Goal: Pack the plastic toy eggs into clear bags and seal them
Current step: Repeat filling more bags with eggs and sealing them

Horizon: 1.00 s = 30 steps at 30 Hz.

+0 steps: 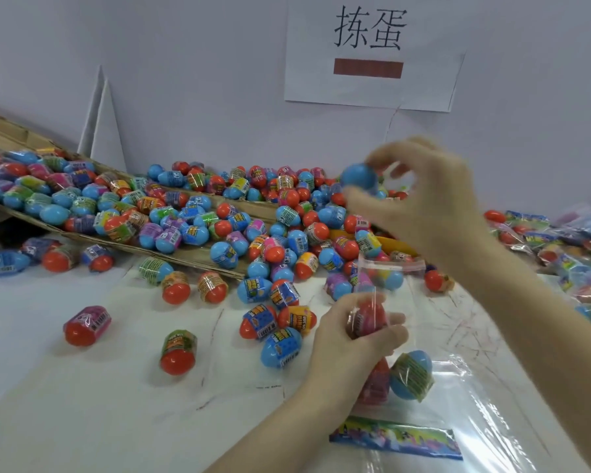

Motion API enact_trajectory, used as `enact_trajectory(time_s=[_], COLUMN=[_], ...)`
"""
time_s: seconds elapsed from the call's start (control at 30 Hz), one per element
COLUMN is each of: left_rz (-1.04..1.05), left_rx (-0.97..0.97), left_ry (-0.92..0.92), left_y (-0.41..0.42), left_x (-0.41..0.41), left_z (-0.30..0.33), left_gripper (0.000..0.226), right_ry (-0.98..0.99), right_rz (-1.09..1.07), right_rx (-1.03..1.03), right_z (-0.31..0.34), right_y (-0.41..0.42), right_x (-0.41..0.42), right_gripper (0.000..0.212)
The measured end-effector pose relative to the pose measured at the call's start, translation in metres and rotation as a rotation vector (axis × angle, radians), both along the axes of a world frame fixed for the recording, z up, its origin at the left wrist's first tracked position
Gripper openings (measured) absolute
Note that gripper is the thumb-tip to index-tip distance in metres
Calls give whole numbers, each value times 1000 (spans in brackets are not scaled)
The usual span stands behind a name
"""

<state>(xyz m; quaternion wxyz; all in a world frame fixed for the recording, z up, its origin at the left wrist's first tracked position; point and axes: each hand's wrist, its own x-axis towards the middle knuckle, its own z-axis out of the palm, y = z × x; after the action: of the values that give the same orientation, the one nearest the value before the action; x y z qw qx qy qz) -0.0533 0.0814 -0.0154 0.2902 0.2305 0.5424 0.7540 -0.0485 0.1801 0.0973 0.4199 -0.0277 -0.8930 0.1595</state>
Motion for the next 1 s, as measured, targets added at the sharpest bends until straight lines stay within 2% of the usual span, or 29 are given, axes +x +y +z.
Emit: enact_trajectory(time_s=[0.03, 0.1, 0.17, 0.23, 0.43, 0.57, 0.7, 0.87, 1.0], left_rz=[-1, -6, -11, -12, -47, -42, -67, -117, -141], left_rx=[-3, 12, 34, 45, 18, 8, 16, 25, -18], left_ry=[4, -4, 2, 14, 149, 188, 209, 214, 217], left_y=[-1, -3, -4, -5, -8, -9, -11, -13, -12], left_x=[0, 1, 1, 1, 4, 5, 5, 5, 5], left_z=[1, 2, 3, 6, 10, 11, 12, 16, 18], left_gripper=[34, 39, 43, 44, 46, 43, 44, 47, 44], right_ry=[86, 116, 50, -10, -101, -154, -240, -328, -353], right_rz=[34, 124, 178, 175, 10, -88, -118, -53, -12], right_rx=[-110, -344, -490, -544, -217, 94, 133, 75, 48], right_z=[5, 6, 0, -8, -28, -34, -34, -34, -37], right_y=[4, 6, 7, 6, 1, 3, 8, 16, 20], right_x=[14, 39, 57, 68, 77, 79, 84, 89, 88], right_gripper=[18, 16, 14, 10, 15, 38, 38, 39, 26])
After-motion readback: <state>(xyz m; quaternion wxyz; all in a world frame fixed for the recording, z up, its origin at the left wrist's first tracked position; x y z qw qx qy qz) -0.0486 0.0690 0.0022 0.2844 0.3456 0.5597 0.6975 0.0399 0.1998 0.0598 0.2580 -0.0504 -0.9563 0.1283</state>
